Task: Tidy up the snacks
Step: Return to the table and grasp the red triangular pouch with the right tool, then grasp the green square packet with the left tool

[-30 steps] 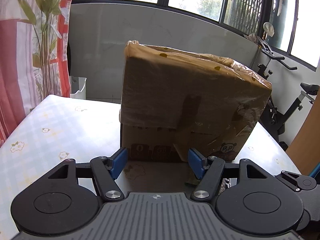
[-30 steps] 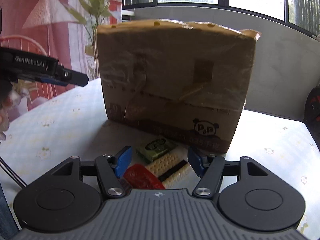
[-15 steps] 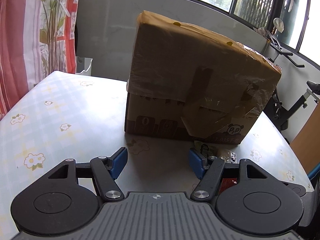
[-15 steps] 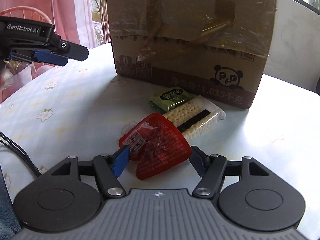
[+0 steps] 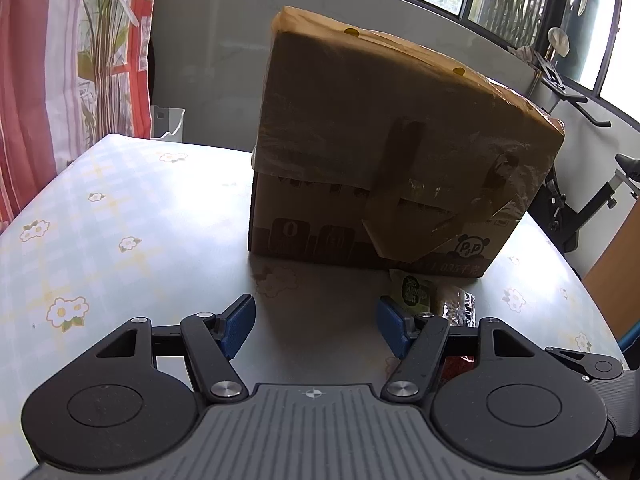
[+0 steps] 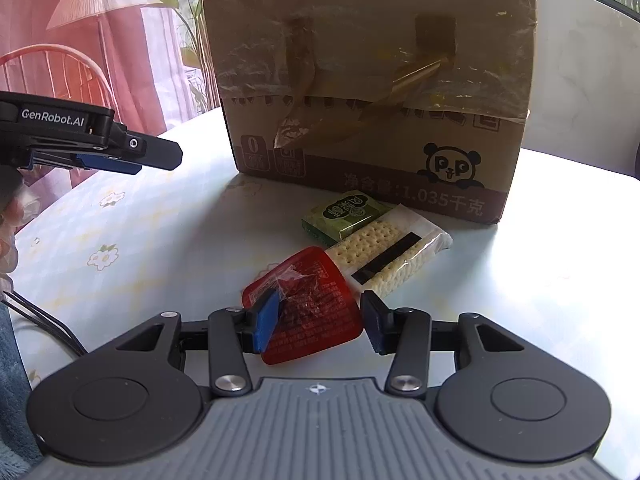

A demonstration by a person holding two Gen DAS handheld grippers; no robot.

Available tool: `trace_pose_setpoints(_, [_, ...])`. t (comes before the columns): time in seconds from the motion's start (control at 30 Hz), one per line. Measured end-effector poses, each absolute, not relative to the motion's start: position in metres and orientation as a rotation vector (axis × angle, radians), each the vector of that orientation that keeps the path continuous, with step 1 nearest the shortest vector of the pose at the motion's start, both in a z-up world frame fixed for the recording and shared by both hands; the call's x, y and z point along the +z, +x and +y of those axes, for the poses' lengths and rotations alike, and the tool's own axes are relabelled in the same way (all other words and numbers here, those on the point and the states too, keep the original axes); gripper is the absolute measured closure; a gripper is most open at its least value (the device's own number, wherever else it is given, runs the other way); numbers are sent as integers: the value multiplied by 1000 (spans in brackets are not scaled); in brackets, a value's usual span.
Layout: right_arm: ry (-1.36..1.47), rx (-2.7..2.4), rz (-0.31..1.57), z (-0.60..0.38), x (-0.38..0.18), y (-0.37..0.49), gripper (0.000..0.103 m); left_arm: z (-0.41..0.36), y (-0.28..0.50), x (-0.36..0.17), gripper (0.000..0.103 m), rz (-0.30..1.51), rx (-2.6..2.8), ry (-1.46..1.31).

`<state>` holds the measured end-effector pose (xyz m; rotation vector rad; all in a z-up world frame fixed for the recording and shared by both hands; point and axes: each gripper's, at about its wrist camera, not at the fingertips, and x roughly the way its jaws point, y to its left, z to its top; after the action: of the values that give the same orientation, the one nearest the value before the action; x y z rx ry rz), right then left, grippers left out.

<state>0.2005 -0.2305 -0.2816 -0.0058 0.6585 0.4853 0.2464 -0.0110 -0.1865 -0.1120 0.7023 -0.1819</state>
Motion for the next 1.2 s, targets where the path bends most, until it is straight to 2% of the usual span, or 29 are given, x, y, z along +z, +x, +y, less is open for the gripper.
trace_pose_setpoints(0.13, [-39, 481, 666, -226, -283, 200, 51, -11, 247, -187, 34, 703, -181, -112])
trace_pose_setpoints(0.27, [-50, 483, 664, -226, -283, 200, 54, -11, 247, -187, 34, 706, -180, -111])
trace_pose_setpoints(0.37, [-108, 494, 654, -220, -281, 197, 62, -11, 247, -189, 34, 708, -181, -113])
trace_pose_setpoints(0.6, [-97, 544, 627, -216, -272, 190, 89, -11, 246, -189, 34, 710, -178, -115])
trace_pose_setpoints(0.87, [60, 487, 466, -247, -251, 187, 89, -16, 245, -193, 35, 725, -206, -117])
trace_pose_setpoints(1.2, [141, 331, 473, -290, -258, 192, 89, -63, 262, -201, 35, 761, -356, -93])
